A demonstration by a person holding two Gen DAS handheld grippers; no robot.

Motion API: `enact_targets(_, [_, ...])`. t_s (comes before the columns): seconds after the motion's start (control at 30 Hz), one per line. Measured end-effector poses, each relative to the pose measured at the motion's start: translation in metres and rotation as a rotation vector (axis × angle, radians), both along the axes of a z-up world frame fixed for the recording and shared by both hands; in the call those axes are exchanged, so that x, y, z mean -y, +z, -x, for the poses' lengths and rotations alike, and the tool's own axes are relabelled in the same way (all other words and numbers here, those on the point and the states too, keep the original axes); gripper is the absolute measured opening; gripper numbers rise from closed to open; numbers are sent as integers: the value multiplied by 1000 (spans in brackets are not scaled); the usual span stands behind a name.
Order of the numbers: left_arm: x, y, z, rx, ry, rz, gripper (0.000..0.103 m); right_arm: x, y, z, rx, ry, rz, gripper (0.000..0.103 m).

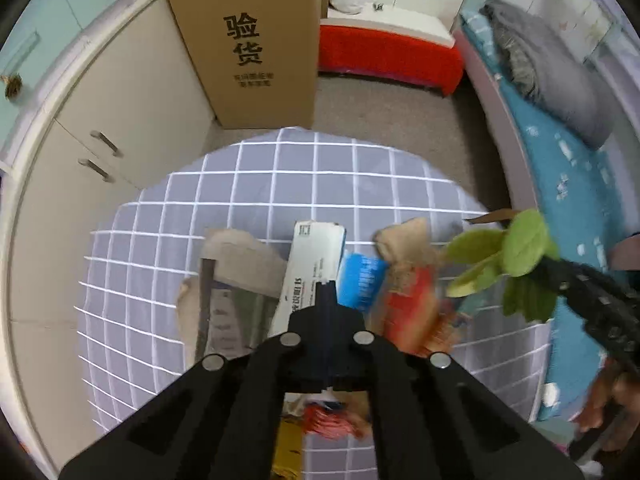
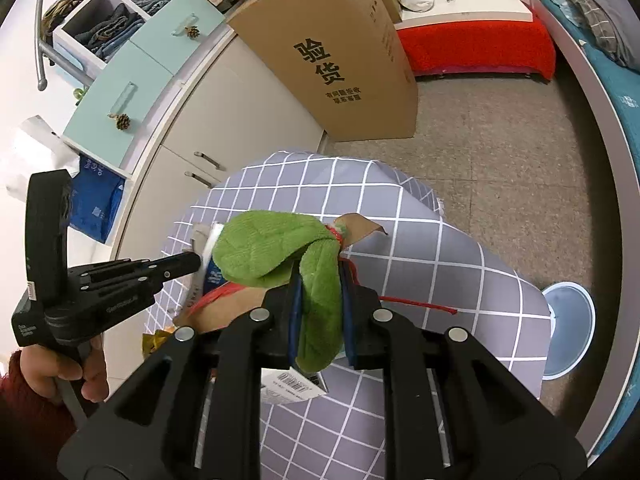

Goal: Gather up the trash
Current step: 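Grasp the green leaf packet with the right gripper while the left grasps a white-blue box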

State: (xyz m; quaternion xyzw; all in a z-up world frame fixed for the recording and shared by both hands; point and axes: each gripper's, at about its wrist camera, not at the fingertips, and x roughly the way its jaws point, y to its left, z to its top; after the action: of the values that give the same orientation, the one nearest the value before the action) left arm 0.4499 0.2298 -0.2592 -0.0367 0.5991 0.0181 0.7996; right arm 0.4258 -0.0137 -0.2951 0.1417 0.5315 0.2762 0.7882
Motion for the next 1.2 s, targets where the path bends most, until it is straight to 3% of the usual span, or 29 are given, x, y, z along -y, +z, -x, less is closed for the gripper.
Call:
enact_targets(0.2, [5,21,13,38,29,5,0,-1,16,5,19,26,-23,17])
enact_targets(0.33, [7,19,15,30,58,-48,5,4,21,9,29,32,-22,17])
enact_targets(0.37, [8,18,15,25,57,-44,22,6,21,10,31,30,-17,17])
enact_targets(0.4, [13,17,14,26,45,-55,47,6,21,11,33,29,-16,17])
enact_targets(0.47, [22,17,13,49,-3,-86,58,8,20,11,34,25,-6,17])
enact_targets(0.67, [31,-13,-2,-30,-94,-133,58,14,7,12,12,1,16,17])
enact_targets(0.83, [21,-29,-11,-54,-86,-74,49,11,1,10,8,-12,28,17])
enact_targets(1.0, [9,-25,-6,-27,-57,-36,28,4,2,12,9,-15,29,17])
enact_targets(1.2, [-9,-2,16,19,-19,-53,27,-13,9,19,16,3,21,17])
